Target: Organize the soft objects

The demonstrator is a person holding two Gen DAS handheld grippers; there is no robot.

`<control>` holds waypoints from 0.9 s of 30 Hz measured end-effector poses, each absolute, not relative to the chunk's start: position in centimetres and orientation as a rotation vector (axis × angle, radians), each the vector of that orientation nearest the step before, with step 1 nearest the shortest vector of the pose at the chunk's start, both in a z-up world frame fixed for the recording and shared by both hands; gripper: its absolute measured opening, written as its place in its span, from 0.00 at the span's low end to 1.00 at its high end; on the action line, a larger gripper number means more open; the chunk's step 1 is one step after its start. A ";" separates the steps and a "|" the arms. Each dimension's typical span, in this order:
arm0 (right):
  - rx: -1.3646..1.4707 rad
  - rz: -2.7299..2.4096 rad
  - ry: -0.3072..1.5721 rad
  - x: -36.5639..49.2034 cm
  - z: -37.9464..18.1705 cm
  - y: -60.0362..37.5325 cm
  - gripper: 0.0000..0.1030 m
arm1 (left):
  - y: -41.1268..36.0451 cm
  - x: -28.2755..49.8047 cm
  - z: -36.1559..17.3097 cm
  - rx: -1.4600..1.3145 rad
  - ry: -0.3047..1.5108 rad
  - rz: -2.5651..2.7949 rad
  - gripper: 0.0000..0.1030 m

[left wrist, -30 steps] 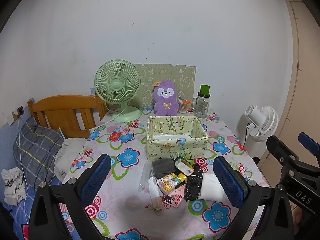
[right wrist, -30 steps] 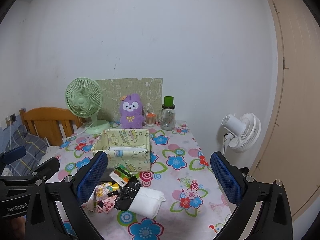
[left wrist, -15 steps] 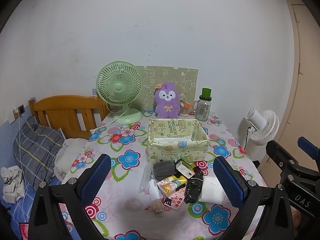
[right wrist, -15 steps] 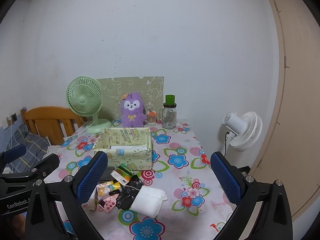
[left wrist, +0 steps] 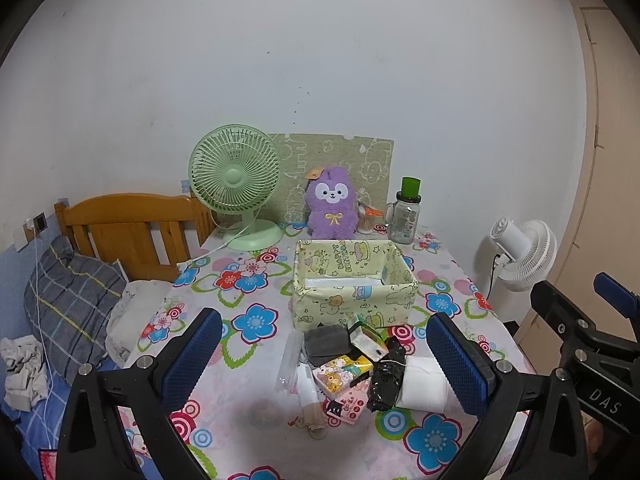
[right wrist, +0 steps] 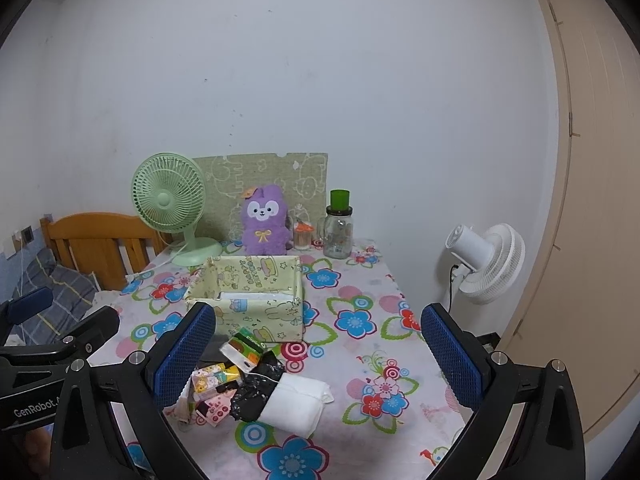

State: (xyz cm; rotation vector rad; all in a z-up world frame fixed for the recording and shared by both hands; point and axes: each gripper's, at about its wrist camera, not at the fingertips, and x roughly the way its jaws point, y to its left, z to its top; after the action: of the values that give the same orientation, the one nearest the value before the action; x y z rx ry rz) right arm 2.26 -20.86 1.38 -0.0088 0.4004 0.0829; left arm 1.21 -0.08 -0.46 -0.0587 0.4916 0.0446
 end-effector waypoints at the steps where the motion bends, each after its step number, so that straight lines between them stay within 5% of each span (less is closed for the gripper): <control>1: -0.008 0.084 0.402 2.4 1.4 -20.9 1.00 | -0.1 1.3 -0.5 -0.059 0.492 0.044 1.00; 27: -0.003 0.112 0.437 6.3 -0.8 -20.0 1.00 | 0.2 5.0 -2.9 -0.049 0.558 0.071 1.00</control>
State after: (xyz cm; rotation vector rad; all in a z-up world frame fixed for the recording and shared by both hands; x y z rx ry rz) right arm 6.35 -20.00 -0.82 -0.0034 0.4373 0.1124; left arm 5.02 0.16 -2.89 -0.0487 0.5583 0.0715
